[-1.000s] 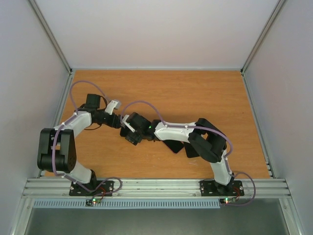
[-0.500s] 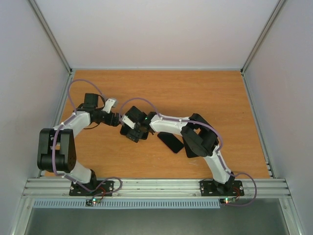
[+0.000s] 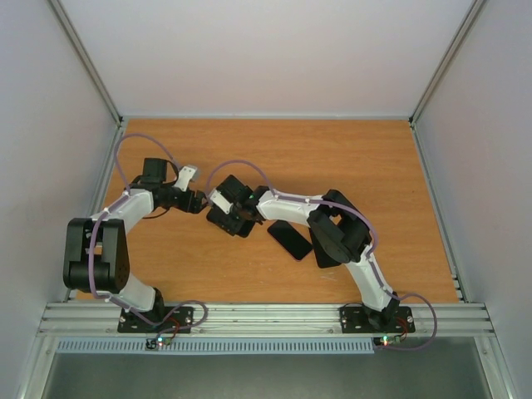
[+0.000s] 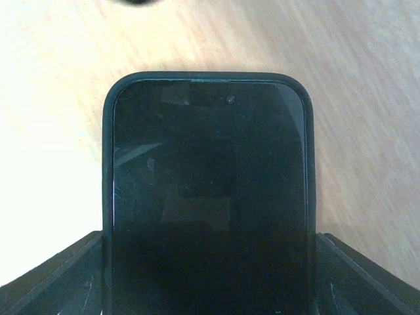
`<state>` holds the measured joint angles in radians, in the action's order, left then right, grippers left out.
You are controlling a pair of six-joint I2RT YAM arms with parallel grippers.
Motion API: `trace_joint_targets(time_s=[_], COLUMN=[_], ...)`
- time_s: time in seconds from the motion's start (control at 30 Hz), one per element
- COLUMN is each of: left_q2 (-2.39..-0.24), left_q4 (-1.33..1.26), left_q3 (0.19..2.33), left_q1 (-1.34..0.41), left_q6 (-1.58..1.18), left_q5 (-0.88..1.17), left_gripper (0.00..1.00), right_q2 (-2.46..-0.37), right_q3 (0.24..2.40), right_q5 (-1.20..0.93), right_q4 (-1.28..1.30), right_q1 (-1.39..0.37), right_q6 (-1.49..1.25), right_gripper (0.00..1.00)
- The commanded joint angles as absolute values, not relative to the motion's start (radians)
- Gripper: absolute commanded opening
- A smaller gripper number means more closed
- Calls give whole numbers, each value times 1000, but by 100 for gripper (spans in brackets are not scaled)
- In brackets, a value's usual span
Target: Put the phone into the phone case
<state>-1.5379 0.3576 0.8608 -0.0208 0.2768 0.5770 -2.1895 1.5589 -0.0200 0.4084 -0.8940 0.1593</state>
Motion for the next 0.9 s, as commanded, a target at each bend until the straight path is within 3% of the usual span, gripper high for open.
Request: trace_joint_targets(time_s=[0.0, 0.27, 0.4, 0.87], left_q2=[-1518, -1531, -1534, -1530], left_q4=[396, 403, 405, 406], left_q3=[854, 860, 862, 862], left_q1=[-60, -60, -60, -61], left_q6=[290, 291, 293, 298], left_q5=[756, 761, 765, 769], left_gripper=[77, 77, 77, 77], right_q2=[-2244, -2367, -2423, -2429], right_q3=[1548, 1652, 1726, 1778], right_q5=[38, 32, 166, 647], right_q4=[315, 314, 387, 552], right_q1=[-795, -655, -638, -634], right_q6=[37, -197, -278, -486], right_gripper=[45, 36, 37, 54])
